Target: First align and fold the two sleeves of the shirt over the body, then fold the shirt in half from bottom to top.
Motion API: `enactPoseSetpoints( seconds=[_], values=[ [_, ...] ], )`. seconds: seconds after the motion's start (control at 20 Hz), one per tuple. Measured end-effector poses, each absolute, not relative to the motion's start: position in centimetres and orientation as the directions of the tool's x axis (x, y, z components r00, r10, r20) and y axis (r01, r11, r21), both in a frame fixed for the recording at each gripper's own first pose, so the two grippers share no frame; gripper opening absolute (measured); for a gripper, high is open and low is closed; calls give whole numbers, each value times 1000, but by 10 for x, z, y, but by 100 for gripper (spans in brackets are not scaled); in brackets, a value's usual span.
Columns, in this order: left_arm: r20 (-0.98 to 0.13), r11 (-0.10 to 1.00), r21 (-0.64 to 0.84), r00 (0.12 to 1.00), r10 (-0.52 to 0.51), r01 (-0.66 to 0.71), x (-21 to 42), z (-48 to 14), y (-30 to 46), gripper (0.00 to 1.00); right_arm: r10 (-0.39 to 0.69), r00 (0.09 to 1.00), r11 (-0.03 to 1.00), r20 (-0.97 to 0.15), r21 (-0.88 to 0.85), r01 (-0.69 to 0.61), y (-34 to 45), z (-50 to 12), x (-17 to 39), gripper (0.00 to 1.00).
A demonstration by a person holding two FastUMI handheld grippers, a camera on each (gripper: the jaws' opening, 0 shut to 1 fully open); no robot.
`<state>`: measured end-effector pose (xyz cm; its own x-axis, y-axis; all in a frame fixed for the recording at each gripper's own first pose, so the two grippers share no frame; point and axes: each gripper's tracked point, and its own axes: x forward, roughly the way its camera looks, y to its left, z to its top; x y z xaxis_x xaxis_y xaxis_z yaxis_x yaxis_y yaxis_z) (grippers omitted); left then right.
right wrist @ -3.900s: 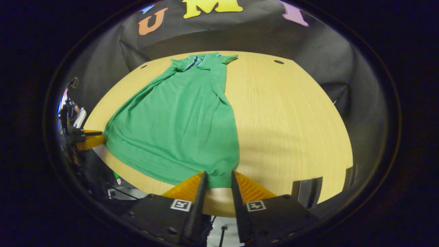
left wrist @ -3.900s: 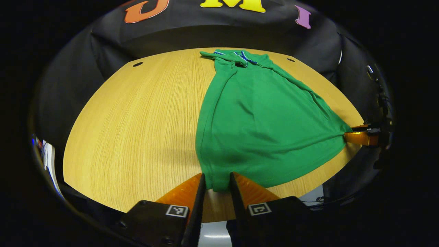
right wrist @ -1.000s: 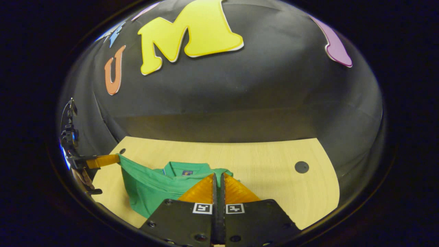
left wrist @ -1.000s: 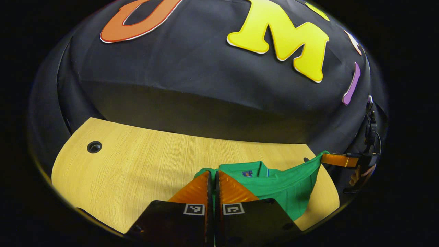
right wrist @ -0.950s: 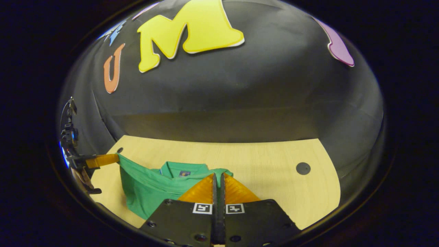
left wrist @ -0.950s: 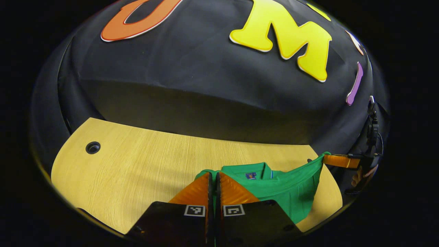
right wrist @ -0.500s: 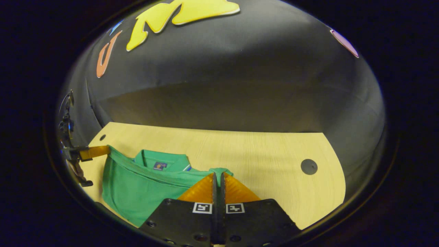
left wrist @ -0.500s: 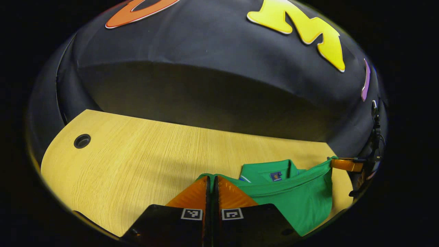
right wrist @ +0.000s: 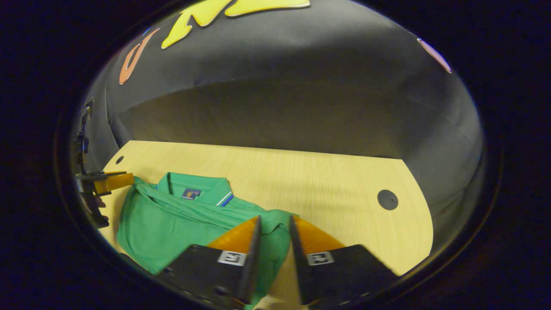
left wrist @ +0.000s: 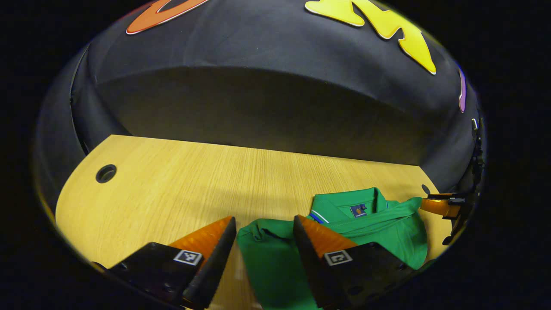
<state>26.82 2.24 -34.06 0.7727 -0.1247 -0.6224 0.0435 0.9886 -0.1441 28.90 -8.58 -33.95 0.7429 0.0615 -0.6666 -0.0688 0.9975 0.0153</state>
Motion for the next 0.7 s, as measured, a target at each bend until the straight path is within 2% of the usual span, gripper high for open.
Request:
enactPoseSetpoints(
  seconds=[0.05,0.15,0.4,0.7],
  values=[
    [-608,989,-144,786,-113,31,266,-331,26,100,54,757,998,-651,8,-64,-86,-329,283,63],
    [-573,991,-133,816,-75,-1,260,-300,36,100,42,786,999,-617,7,-48,-83,-302,270,98],
    [-454,994,-106,889,-54,7,217,-188,36,100,-20,891,1000,-454,-30,7,-75,-194,210,98],
    [-273,996,-56,958,-86,74,109,-48,3,100,-33,966,999,-258,-23,29,-46,-69,87,96]
  ],
)
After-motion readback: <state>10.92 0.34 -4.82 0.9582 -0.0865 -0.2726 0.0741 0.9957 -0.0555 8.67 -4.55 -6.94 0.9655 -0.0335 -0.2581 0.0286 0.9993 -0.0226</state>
